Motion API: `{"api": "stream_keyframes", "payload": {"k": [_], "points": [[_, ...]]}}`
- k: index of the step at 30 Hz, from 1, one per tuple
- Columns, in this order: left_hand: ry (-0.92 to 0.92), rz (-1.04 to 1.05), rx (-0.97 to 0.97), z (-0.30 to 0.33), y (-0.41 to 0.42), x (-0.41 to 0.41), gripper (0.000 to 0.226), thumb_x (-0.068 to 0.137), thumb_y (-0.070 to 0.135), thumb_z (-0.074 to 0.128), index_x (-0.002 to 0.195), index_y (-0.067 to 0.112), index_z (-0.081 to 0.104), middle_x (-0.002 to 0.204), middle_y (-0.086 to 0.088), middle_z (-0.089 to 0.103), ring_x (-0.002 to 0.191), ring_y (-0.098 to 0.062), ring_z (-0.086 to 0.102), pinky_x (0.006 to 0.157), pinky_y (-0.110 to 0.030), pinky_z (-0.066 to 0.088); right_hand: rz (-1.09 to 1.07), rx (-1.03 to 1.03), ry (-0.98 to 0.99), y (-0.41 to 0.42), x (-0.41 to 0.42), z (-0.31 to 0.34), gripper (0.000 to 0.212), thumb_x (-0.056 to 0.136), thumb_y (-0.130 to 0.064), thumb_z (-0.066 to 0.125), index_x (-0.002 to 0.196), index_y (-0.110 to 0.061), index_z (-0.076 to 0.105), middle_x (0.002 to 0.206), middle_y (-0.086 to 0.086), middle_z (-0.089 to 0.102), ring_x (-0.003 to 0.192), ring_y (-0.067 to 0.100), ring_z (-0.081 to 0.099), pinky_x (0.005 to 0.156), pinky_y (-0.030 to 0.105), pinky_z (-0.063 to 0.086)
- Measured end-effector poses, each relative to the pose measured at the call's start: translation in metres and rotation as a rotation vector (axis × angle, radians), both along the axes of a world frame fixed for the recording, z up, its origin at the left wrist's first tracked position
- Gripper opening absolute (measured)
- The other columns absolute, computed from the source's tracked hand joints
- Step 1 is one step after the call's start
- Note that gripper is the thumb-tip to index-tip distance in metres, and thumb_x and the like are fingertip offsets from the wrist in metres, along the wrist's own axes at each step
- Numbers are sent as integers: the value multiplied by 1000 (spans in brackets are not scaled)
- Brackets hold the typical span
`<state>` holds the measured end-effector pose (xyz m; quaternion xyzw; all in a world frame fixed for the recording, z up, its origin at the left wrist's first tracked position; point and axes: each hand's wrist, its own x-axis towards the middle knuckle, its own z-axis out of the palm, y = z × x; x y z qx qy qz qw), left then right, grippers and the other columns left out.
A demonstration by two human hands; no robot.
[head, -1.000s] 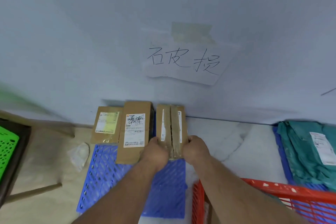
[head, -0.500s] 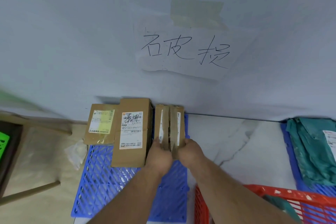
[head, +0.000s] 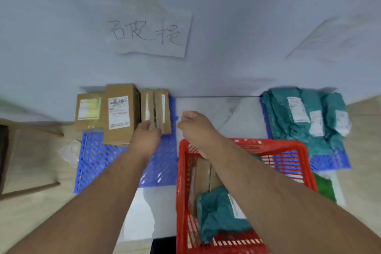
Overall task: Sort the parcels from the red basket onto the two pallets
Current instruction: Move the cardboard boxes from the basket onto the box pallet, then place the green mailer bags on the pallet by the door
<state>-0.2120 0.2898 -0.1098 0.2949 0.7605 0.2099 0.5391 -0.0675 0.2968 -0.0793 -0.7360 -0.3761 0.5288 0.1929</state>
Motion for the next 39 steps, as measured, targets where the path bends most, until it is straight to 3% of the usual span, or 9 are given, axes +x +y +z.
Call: {"api": "stream_keyframes", "payload": {"k": [3, 7, 10, 13, 18, 22, 31, 35, 39], "points": [[39, -16, 40, 33, -30, 18, 58, 101, 20, 59, 157, 15, 44, 153, -8, 54, 114, -24, 59, 86, -28, 40, -34, -14, 58, -52, 35, 33, 48, 99, -12, 62, 145, 0, 58, 145, 12, 66, 132, 27, 63, 112, 39, 49], [29, -41, 103, 69, -83, 58, 53, 102, 20, 62, 153, 12, 48, 148, -12, 58, 121, -29, 62, 97, -34, 49, -35, -16, 104, -123, 96, 49, 24, 98, -13, 58, 109, -15, 78, 103, -1, 82, 90, 12, 74, 79, 30, 55], [-22, -82, 78, 86, -124, 88, 31, 103, 17, 61, 133, 10, 61, 136, -12, 67, 116, -31, 67, 107, -42, 50, -110, -44, 105, -163, 145, 56, 28, 99, -24, 59, 106, -43, 78, 92, -9, 79, 91, 12, 76, 82, 42, 62], [-60, -139, 36, 92, -158, 109, 27, 105, 14, 59, 131, 8, 64, 125, -16, 73, 114, -36, 70, 106, -52, 53, -236, -87, 79, -195, 188, 50, 31, 95, -27, 61, 122, -14, 69, 111, 15, 72, 102, 27, 71, 99, 53, 58], [-26, -217, -23, 91, -193, 116, 51, 102, 23, 61, 151, 13, 49, 141, -14, 64, 126, -35, 63, 113, -51, 47, -413, -138, 107, -236, 218, 47, 24, 98, -27, 62, 120, -32, 66, 110, -3, 71, 96, 18, 71, 85, 40, 65], [-76, -230, -74, 86, -209, 108, 42, 100, 26, 60, 142, 19, 57, 129, -11, 72, 110, -35, 72, 103, -53, 56, -429, -203, 80, -264, 217, 44, 19, 99, -29, 63, 113, -18, 68, 101, 4, 78, 91, 19, 77, 97, 50, 63], [-148, -179, -91, 77, -219, 112, 35, 102, 22, 58, 137, 20, 60, 121, -7, 72, 105, -29, 72, 92, -45, 60, -428, -167, 71, -286, 210, 53, 20, 102, -15, 62, 87, -27, 61, 134, 23, 67, 133, 43, 60, 111, 53, 50], [-165, -189, -101, 68, -208, 137, 49, 101, 22, 59, 149, 19, 52, 130, -6, 66, 109, -24, 67, 89, -40, 58, -471, -189, 130, -278, 224, 31, 14, 101, -18, 63, 113, -14, 68, 120, 13, 72, 121, 37, 68, 113, 58, 50], [-121, -165, -116, 54, -191, 162, 54, 99, 26, 62, 152, 24, 49, 131, -2, 62, 97, -13, 61, 82, -35, 56, -531, -303, 216, -268, 240, 0, 12, 92, -22, 64, 91, -11, 70, 97, 16, 81, 92, 30, 77, 105, 52, 58]]}}
